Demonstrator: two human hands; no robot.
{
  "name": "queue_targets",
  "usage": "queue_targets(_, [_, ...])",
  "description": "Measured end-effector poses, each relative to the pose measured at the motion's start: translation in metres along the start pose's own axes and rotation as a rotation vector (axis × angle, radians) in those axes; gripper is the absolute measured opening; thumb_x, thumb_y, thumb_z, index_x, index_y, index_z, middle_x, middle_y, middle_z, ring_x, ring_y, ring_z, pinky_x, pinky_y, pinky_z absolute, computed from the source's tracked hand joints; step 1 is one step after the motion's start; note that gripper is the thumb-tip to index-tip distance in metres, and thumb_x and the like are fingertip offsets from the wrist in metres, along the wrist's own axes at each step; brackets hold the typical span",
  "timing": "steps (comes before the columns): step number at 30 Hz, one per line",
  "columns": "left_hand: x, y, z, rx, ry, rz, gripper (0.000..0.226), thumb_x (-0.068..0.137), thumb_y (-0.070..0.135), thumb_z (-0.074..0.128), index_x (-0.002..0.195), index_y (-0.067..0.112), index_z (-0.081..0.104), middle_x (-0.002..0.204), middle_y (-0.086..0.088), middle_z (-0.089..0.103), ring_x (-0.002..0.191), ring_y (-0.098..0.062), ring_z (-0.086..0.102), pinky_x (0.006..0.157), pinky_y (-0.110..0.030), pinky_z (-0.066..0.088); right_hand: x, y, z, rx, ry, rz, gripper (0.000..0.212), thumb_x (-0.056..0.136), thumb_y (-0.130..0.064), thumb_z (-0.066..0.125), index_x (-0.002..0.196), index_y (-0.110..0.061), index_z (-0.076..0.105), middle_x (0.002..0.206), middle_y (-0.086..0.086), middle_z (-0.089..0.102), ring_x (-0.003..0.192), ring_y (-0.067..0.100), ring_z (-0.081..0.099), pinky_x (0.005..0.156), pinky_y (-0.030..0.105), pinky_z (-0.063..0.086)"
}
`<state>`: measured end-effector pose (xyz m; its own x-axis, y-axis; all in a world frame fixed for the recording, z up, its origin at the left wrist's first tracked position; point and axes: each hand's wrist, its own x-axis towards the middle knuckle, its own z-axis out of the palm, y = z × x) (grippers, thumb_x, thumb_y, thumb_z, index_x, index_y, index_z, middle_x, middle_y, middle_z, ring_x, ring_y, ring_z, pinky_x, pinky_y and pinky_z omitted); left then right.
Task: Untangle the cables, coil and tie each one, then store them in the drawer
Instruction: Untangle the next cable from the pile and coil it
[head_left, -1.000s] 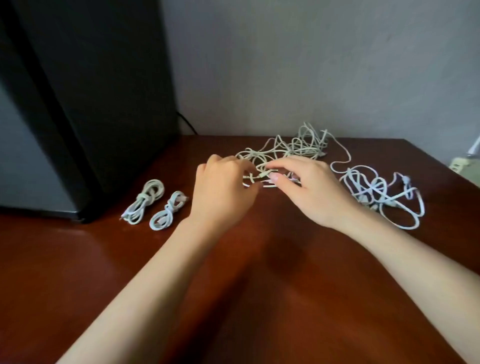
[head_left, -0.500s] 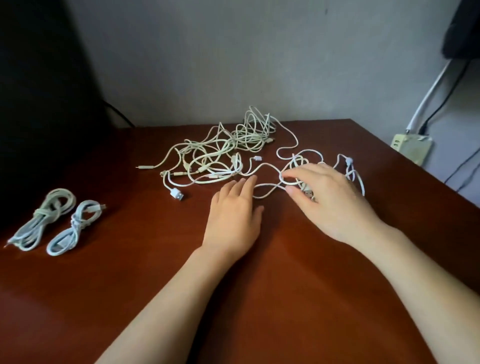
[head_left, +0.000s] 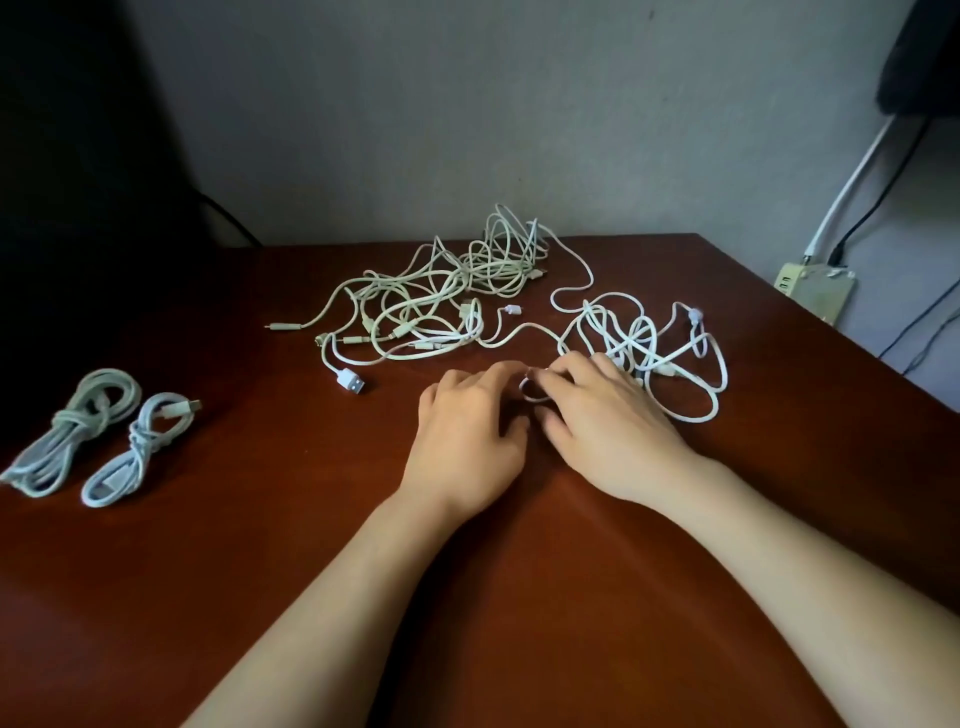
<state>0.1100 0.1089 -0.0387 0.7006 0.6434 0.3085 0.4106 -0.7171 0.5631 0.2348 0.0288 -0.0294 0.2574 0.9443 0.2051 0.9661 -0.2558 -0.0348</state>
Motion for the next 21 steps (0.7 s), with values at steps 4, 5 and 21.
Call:
queue_targets(4, [-0.003,-0.001,0.000,-0.068,0.059,0.015,0.042,0.089,0.018,0.058,0.130,0.024,0.051,0.110,0.008,0.066,0.112,-0.016,0.047,0.104,-0.039,0.033,0.004,-0.002,0.002,0.038,0.079,-0.007,0.029,0.100,-0.030,0.041,0.125,-0.017,0.048,0.119,0.002,0.049,0.116,0.024,0.046,0.092,0.034,0.036])
queue_targets(5, [-0.003,-0.002,0.000,-0.080,0.094,0.022,0.041,0.088,0.015,0.058,0.128,0.023,0.053,0.110,0.007,0.065,0.110,-0.016,0.049,0.102,-0.039,0.036,0.004,-0.003,0.003,0.037,0.090,-0.023,0.025,0.101,-0.028,0.041,0.120,-0.016,0.049,0.116,0.003,0.050,0.112,0.024,0.047,0.087,0.034,0.038])
queue_targets(21, [-0.005,-0.007,-0.006,-0.150,0.363,-0.054,0.062,0.089,0.014,0.064,0.145,0.020,0.037,0.143,0.004,0.045,0.134,-0.011,0.036,0.108,-0.014,0.022,-0.017,-0.008,-0.032,0.755,0.958,-0.202,0.016,0.097,-0.004,0.033,0.095,-0.010,0.047,0.077,-0.003,0.055,0.065,0.006,0.061,0.066,0.010,0.043])
